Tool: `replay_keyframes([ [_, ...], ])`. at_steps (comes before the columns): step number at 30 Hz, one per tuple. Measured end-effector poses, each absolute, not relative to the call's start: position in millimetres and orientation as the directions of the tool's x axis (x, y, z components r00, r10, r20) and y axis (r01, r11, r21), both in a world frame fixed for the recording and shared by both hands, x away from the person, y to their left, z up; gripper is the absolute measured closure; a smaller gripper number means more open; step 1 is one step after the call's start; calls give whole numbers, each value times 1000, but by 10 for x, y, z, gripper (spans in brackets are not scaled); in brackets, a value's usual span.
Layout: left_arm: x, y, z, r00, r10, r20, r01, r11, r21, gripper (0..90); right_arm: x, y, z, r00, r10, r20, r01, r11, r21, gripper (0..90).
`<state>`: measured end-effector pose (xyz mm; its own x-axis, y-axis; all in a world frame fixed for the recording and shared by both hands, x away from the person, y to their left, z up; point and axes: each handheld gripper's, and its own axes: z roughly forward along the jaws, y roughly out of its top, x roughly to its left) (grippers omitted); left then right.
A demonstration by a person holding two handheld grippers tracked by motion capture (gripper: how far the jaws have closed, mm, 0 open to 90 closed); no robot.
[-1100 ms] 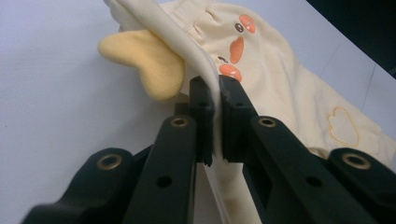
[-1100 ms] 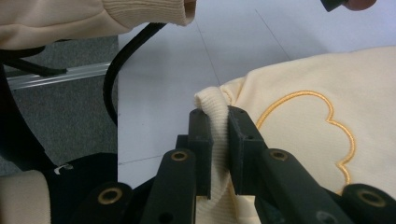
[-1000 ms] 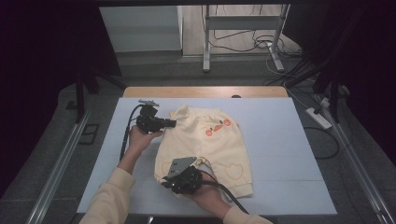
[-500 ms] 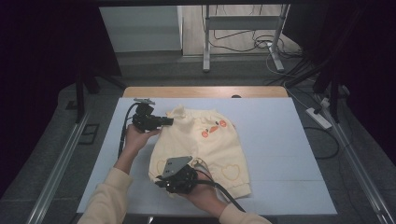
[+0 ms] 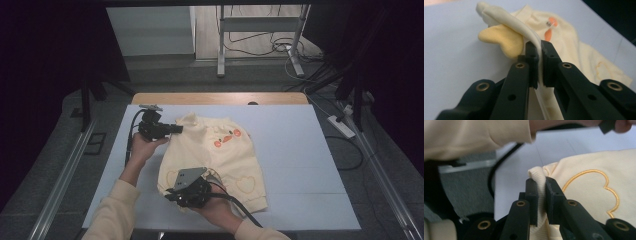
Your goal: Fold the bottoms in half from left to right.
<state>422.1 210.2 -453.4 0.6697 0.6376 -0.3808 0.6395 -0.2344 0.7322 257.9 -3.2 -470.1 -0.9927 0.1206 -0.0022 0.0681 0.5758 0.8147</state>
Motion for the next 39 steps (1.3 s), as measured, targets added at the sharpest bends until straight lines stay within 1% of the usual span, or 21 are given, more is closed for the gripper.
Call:
replay_keyframes([
  [3, 4216, 2091, -4538, 665, 642, -382, 645, -236, 727, 844, 2565, -53, -4636, -993, 116, -9, 59, 570, 819, 812],
  [12, 4254, 2032, -4606, 664, 638, -389, 654, -245, 715, 844, 2610, -89, -4740, -991, 130, 13, 89, 592, 801, 813],
  [22, 4275, 2032, -4642, 656, 640, -399, 660, -231, 715, 843, 2618, -149, -4730, -990, 141, -2, 84, 603, 794, 813],
  [30, 4279, 2000, -4651, 657, 641, -396, 656, -227, 720, 842, 2594, -259, -4660, -988, 154, -21, 77, 602, 795, 814],
  [39, 4289, 1958, -4666, 659, 642, -392, 651, -227, 724, 842, 2611, -385, -4678, -985, 171, -17, 92, 608, 789, 815],
])
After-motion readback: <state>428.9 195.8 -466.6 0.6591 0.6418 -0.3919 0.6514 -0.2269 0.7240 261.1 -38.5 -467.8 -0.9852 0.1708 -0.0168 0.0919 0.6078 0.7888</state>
